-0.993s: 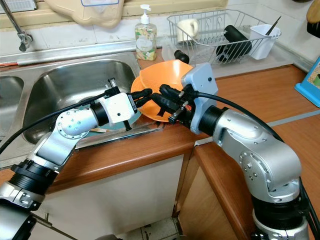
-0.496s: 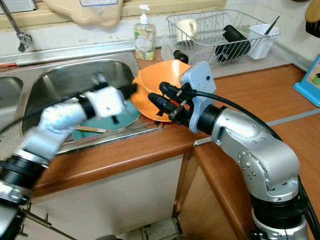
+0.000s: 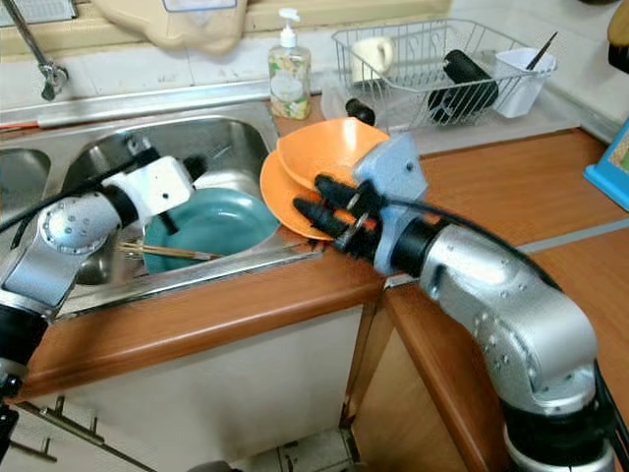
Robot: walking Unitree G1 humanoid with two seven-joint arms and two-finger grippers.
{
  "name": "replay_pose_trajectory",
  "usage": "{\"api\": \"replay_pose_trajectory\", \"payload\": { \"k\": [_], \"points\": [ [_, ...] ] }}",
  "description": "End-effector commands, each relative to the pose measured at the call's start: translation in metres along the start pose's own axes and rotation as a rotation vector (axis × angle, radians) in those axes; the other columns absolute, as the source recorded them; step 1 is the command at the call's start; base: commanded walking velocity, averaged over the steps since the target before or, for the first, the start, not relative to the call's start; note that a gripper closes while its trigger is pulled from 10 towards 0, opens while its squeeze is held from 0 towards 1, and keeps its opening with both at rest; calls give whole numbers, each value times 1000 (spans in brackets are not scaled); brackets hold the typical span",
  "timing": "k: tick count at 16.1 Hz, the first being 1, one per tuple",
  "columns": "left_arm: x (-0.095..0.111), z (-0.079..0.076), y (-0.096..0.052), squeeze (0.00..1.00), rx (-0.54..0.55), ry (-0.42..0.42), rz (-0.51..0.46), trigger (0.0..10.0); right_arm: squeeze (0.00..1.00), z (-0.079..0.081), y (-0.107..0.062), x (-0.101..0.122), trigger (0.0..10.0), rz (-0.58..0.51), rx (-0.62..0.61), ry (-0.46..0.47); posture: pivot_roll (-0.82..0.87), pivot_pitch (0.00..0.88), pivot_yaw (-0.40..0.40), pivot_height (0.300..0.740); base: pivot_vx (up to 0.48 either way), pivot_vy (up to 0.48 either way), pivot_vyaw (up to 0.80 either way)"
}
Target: Kitchen organization
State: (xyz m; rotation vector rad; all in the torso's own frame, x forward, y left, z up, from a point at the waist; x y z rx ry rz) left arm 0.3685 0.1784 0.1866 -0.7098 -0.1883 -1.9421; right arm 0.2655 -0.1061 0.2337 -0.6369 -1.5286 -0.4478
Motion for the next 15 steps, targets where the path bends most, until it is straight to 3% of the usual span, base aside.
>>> {"api": "replay_pose_trajectory", "payload": {
  "k": [1, 2, 3, 6, 10, 11, 12, 15],
  "points": [
    [-14, -3, -2, 0, -34, -2, 80, 0, 0, 7, 0, -2, 10000, 18, 32, -10, -95, 0, 66, 740, 0, 0, 0],
    [-21, -6, -2, 0, -48, -14, 122, 3216, 0, 9, 0, -4, 10000, 24, 37, -8, -95, 0, 66, 740, 0, 0, 0],
    [-29, -10, -2, 0, -72, -36, 165, 10000, 0, 11, 0, -7, 10000, 32, 41, -7, -98, 0, 64, 740, 0, 0, 0],
    [-46, -29, -2, 0, -158, -98, 271, 10000, 0, 14, 0, -16, 10000, 62, 51, -13, -101, 0, 57, 740, 0, 0, 0],
    [-58, -43, -3, 0, -204, -101, 331, 10000, 0, 13, 1, -21, 10000, 79, 45, -19, -103, 0, 56, 740, 0, 0, 0],
    [-60, -45, -3, 816, -207, -111, 337, 10000, 0, 12, 1, -21, 10000, 81, 43, -20, -106, 0, 55, 740, 0, 0, 0],
    [-60, -45, -3, 1000, -208, -115, 338, 10000, 0, 12, 1, -22, 10000, 81, 42, -20, -106, 0, 55, 740, 0, 0, 0],
    [-60, -47, -2, 1000, -211, -125, 338, 10000, 0, 12, 1, -22, 10000, 83, 42, -25, -108, 0, 54, 740, 0, 0, 0]
  ]
}}
Point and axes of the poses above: a point about 5 cm out from each wrist's last joint towards the gripper, its own y axis pointing out of the wrist towards the gripper, its own x axis along the axis of the wrist's last joint, z = x × y, the point moved 2 cm from there along y, pointing out of the wrist towards the gripper, and after that the axes turned 1 degree about y, right-handed, at the moved point
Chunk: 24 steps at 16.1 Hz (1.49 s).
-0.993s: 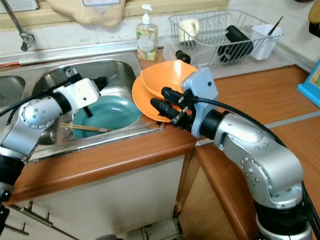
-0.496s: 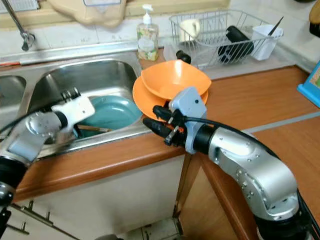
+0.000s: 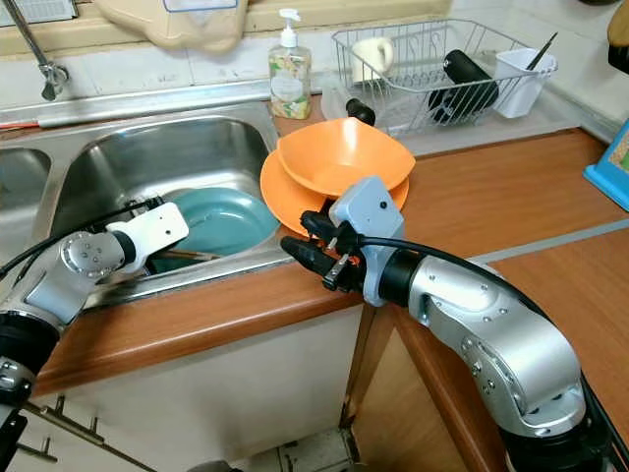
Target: Kitchen organization
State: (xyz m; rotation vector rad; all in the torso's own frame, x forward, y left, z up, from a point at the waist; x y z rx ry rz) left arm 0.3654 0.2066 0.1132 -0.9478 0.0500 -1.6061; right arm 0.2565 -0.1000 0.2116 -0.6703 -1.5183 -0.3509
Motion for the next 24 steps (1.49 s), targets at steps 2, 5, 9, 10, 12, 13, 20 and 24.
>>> {"api": "replay_pose_trajectory", "payload": {
  "k": [2, 5, 9, 10, 12, 13, 20, 24],
  "points": [
    [2, 2, 1, 1000, 3, 9, -3, 10000, 0, -1, 0, -1, 10000, 2, -3, -9, -108, 0, 54, 740, 0, 0, 0],
    [3, 3, 0, 1000, 21, 12, -12, 10000, 0, -7, -1, 2, 10000, -7, -27, -19, -107, 0, 52, 740, 0, 0, 0],
    [4, 5, -1, 894, 40, 12, -19, 10000, 0, -14, -1, 6, 10000, -23, -64, -25, -106, 0, 51, 740, 0, 0, 0],
    [5, 6, -2, 267, 49, 4, -27, 10000, 0, -18, 0, 8, 10000, -33, -86, -22, -106, 0, 51, 740, 0, 0, 0],
    [12, 12, -4, 0, 94, -67, -85, 10000, 0, -38, -1, 15, 10000, -56, -230, 15, -108, 0, 52, 740, 0, 0, 0],
    [16, 14, -6, 0, 119, -127, -125, 10000, 0, -51, -1, 19, 10000, -62, -304, 36, -109, 0, 53, 740, 0, 0, 0],
    [38, 6, -35, 0, 154, -257, -357, 10000, 1000, -128, -13, 21, 10000, -57, -689, 208, -84, 0, 23, 740, 0, 0, 0],
    [53, -3, -49, 0, 109, -356, -457, 10000, 1000, -144, -12, 5, 10000, -9, -698, 360, -79, 0, 9, 740, 0, 0, 0]
  ]
}}
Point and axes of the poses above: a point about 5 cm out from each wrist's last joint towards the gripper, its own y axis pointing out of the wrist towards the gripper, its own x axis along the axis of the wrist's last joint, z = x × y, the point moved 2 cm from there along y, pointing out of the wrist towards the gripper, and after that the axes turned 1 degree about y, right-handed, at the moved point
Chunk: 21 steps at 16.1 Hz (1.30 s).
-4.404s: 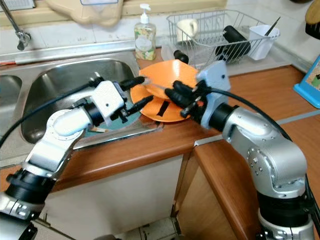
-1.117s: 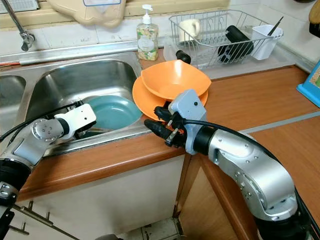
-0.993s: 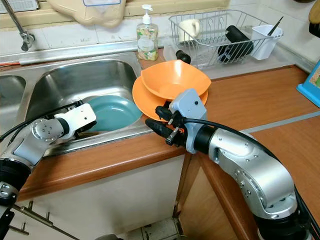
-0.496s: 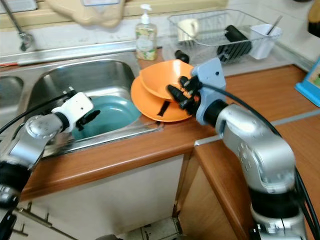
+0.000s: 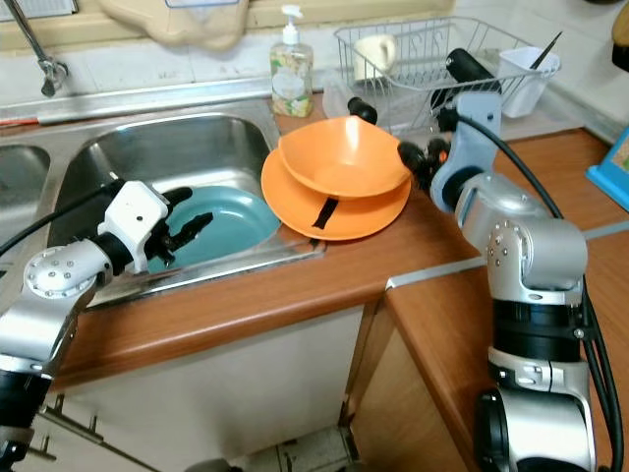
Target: Kitchen organization
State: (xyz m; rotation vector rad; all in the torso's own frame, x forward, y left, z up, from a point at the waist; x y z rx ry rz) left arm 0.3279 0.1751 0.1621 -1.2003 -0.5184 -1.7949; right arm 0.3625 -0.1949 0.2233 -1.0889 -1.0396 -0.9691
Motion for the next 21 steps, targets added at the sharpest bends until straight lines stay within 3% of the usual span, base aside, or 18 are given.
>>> {"api": "replay_pose_trajectory", "payload": {
  "k": [1, 2, 5, 11, 12, 13, 14, 18, 21],
  "points": [
    [7, -1, -3, 0, 5, -47, -31, 10000, 918, 0, 3, 3, 10000, 15, 21, 78, -79, 0, 9, 740, 0, 0, 0],
    [10, -3, -5, 0, 4, -73, -42, 10000, 0, -2, 5, -1, 10000, 60, 7, 122, -80, 0, 8, 740, 0, 0, 0],
    [17, -11, -10, 0, -16, -134, -55, 10000, 0, -6, 10, -5, 10000, 109, 1, 250, -78, 0, 3, 740, 0, 0, 0],
    [21, -22, -11, 0, -42, -180, -48, 10000, 0, 7, 18, -14, 10000, 182, 90, 407, -75, 0, 1, 740, 0, 0, 0],
    [21, -23, -11, 0, -47, -183, -45, 10000, 0, 8, 19, -17, 8471, 197, 91, 421, -75, 0, 1, 740, 0, 0, 0],
    [21, -24, -10, 0, -49, -185, -43, 10000, 0, 9, 20, -19, 3137, 204, 92, 444, -75, 0, 1, 740, 0, 0, 0],
    [22, -25, -10, 0, -51, -185, -41, 10000, 0, 9, 21, -21, 1059, 208, 91, 454, -76, 0, 1, 740, 0, 0, 0],
    [23, -26, -8, 0, -54, -183, -36, 10000, 0, 12, 22, -26, 0, 213, 93, 489, -75, 0, 6, 740, 0, 0, 0],
    [23, -25, -7, 0, -50, -175, -32, 10000, 0, 14, 22, -27, 0, 204, 101, 520, -77, 0, 8, 740, 0, 0, 0]
  ]
}}
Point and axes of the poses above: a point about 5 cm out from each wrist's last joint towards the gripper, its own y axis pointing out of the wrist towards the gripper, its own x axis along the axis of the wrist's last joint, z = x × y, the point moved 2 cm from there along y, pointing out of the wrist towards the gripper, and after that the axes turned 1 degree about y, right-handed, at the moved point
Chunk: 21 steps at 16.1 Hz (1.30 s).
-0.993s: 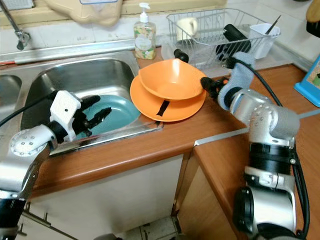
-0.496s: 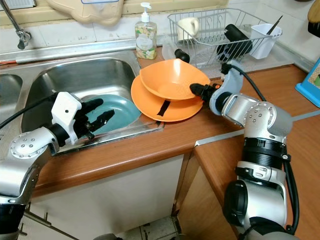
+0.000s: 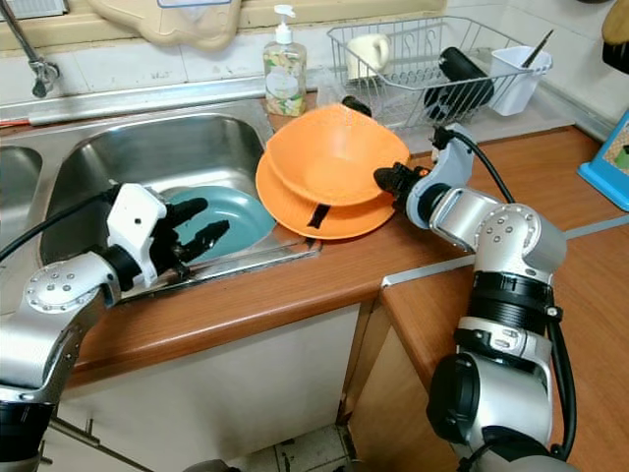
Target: Kitchen organization
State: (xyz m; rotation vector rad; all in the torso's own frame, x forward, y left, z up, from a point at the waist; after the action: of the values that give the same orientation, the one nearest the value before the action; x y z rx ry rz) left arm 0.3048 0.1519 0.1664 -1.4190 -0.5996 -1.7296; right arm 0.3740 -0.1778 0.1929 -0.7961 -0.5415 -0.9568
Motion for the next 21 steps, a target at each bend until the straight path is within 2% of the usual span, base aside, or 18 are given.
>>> {"api": "replay_pose_trajectory", "payload": {
  "k": [1, 6, 11, 15, 18, 19, 20, 21],
  "points": [
    [6, 1, 2, 0, 6, 18, -9, 10000, 0, 4, 1, -1, 0, 2, 14, 17, -77, 0, 8, 740, 0, 0, 0],
    [9, 4, 4, 0, 23, 19, -22, 10000, 0, 5, 1, 2, 0, -15, 23, 52, -83, 0, 10, 740, 0, 0, 0],
    [11, 7, 5, 0, 46, 13, -38, 10000, 0, 12, -1, 14, 0, -127, 83, 115, -84, 0, 13, 740, 0, 0, 0],
    [17, 12, 6, 0, 93, -21, -77, 10000, 0, 28, -8, 25, 0, -200, 198, 103, -81, 0, 12, 740, 0, 0, 0],
    [23, 21, 5, 0, 160, -69, -122, 10000, 0, 43, -17, 35, 0, -275, 280, 33, -79, 0, 14, 740, 0, 0, 0],
    [27, 25, 4, 518, 188, -106, -147, 10000, 0, 49, -22, 40, 0, -310, 301, -26, -80, 0, 15, 740, 0, 0, 0],
    [28, 27, 4, 518, 198, -120, -157, 10000, 0, 51, -23, 41, 0, -324, 305, -52, -80, 0, 15, 740, 0, 0, 0],
    [31, 30, 3, 1000, 209, -144, -176, 10000, 0, 55, -27, 45, 0, -363, 318, -122, -79, 0, 16, 740, 0, 0, 0]
  ]
}}
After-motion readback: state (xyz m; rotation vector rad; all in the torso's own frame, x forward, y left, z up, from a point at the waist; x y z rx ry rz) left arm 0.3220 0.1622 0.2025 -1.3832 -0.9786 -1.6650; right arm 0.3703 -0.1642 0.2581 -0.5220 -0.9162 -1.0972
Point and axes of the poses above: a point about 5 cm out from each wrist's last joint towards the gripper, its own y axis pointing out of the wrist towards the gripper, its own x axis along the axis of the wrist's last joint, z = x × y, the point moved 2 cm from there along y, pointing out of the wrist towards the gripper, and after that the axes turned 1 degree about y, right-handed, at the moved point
